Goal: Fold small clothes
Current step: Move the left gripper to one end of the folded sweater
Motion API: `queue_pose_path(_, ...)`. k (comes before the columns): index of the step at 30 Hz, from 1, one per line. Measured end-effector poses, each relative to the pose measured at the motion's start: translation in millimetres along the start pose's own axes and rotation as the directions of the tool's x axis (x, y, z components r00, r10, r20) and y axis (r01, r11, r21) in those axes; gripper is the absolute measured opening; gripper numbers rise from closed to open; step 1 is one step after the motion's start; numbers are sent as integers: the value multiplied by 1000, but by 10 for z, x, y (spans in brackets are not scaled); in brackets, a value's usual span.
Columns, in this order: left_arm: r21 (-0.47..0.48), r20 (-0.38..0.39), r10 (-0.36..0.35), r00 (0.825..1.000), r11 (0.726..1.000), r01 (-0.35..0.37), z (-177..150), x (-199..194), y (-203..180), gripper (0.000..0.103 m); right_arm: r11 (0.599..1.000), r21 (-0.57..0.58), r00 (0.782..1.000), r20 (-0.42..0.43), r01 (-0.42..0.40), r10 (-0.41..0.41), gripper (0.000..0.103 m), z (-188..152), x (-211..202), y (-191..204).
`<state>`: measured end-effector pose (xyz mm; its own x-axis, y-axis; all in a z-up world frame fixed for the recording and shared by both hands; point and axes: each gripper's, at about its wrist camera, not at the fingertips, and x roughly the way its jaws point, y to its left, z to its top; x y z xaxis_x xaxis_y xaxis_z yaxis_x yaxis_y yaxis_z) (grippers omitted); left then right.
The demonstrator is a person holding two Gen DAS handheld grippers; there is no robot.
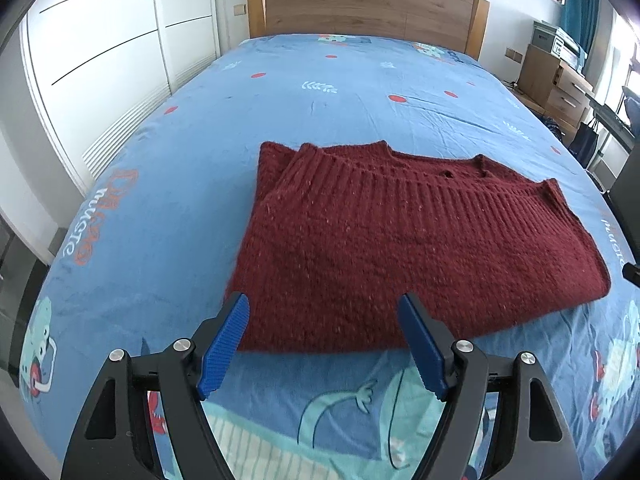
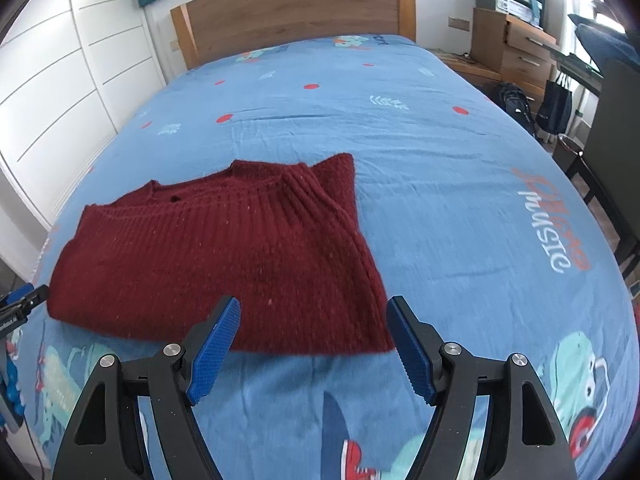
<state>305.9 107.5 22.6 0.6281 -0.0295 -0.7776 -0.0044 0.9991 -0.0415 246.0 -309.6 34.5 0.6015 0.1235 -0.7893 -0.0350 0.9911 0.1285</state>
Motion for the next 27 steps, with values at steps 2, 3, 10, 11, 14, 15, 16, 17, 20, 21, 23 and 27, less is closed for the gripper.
queue_pose_path(2, -5, -4, -5, 1000, 1000, 5, -55, -40, 2, 72, 1000, 2, 1000, -7, 3, -3, 77, -66, -30, -7)
queue_pose_path(3, -8, -7, -9, 1000, 1000, 8, -79, -51, 6, 72, 1000, 3, 1000, -9, 4, -4, 77, -92, -42, -13)
queue_pose_path(10, -41, -30, -28, 999, 999, 27, -300, -129, 57, 73, 1000, 24, 999, -33, 5, -4, 77, -336, -95, -15)
queue_pose_path(11, -48, -33, -33, 999, 998, 31, -327, -135, 62, 73, 1000, 23, 999, -38, 6, -5, 77, -371, -97, -2)
queue_pose_path(14, -69, -42, -45, 998, 997, 42, -390, -140, 85, 73, 999, 35, 999, -50, 3, -1, 77, -467, -104, 10)
queue_pose_path(15, -72, -45, -47, 998, 996, 43, -404, -138, 92, 73, 999, 41, 999, -53, 1, 1, 77, -499, -109, 9)
queue_pose_path(16, -77, -50, -50, 998, 996, 46, -420, -133, 102, 73, 999, 45, 998, -57, 1, 2, 77, -521, -111, 11)
queue_pose_path(17, -82, -52, -53, 997, 995, 49, -437, -130, 114, 73, 999, 46, 998, -59, 1, 2, 77, -542, -109, 14)
queue_pose_path(20, -101, -59, -65, 996, 993, 59, -488, -121, 157, 73, 999, 51, 997, -73, 2, 2, 77, -616, -94, 28)
queue_pose_path(21, -110, -62, -71, 995, 992, 64, -507, -116, 177, 73, 999, 52, 997, -77, 3, 1, 77, -637, -87, 27)
queue_pose_path(23, -136, -68, -90, 994, 987, 80, -546, -105, 232, 73, 998, 60, 996, -85, 5, 0, 77, -695, -71, 20)
queue_pose_path(27, -209, -77, -140, 987, 970, 121, -637, -71, 371, 73, 997, 77, 995, -100, 6, 2, 77, -783, -39, 2)
